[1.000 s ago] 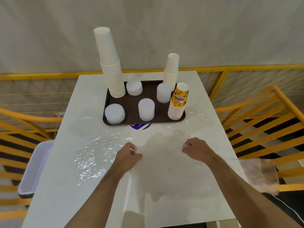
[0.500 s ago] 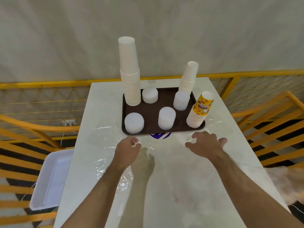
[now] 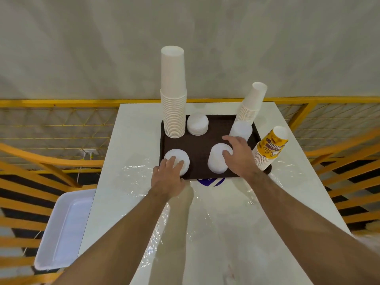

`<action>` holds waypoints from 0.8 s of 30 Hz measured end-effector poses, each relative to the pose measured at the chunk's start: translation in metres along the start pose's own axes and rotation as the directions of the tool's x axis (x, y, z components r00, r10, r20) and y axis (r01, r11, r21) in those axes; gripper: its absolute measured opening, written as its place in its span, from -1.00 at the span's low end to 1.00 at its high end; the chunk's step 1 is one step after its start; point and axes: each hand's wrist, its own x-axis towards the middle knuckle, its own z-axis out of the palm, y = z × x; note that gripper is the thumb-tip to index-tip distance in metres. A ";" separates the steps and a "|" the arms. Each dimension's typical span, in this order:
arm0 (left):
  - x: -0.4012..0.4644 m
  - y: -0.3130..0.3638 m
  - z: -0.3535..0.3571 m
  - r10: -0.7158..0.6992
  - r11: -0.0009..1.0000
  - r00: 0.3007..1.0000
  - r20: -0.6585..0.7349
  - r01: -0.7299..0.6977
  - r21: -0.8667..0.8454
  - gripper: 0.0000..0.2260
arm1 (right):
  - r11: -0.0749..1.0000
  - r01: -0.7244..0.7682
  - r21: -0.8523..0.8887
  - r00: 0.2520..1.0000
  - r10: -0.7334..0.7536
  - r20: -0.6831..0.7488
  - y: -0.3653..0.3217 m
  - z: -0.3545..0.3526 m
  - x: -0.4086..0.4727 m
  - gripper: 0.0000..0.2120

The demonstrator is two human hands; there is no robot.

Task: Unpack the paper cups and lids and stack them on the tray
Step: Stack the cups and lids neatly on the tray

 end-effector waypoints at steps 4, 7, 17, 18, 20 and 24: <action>0.004 -0.002 0.006 0.016 1.000 1.000 -0.017 -0.016 -0.025 -0.46 | 0.991 0.062 -0.116 0.965 -0.030 0.260 -0.001 0.016 0.027 -0.55; 0.005 -0.002 0.007 0.032 0.999 0.998 -0.051 -0.034 -0.029 -0.48 | 0.981 0.104 -0.163 0.937 -0.042 0.348 0.004 0.019 0.032 -0.59; 0.021 -0.008 -0.010 -0.170 0.909 0.962 -0.215 0.069 -0.410 -0.63 | 0.957 0.020 -0.288 0.969 0.053 0.243 0.007 -0.006 0.042 -0.62; 0.025 -0.009 -0.014 -0.218 0.873 0.959 -0.181 0.109 -0.476 -0.62 | 0.958 0.045 -0.282 0.988 -0.001 0.154 -0.001 -0.005 0.041 -0.63; 0.032 -0.011 -0.020 -0.262 0.807 0.963 -0.069 0.179 -0.563 -0.59 | 0.977 0.141 -0.161 0.989 -0.133 0.060 -0.023 0.003 0.038 -0.66; 0.041 -0.008 -0.024 -0.263 0.799 0.963 0.064 0.255 -0.544 -0.55 | 0.993 0.067 0.093 0.934 -0.095 0.345 -0.066 0.041 0.037 -0.58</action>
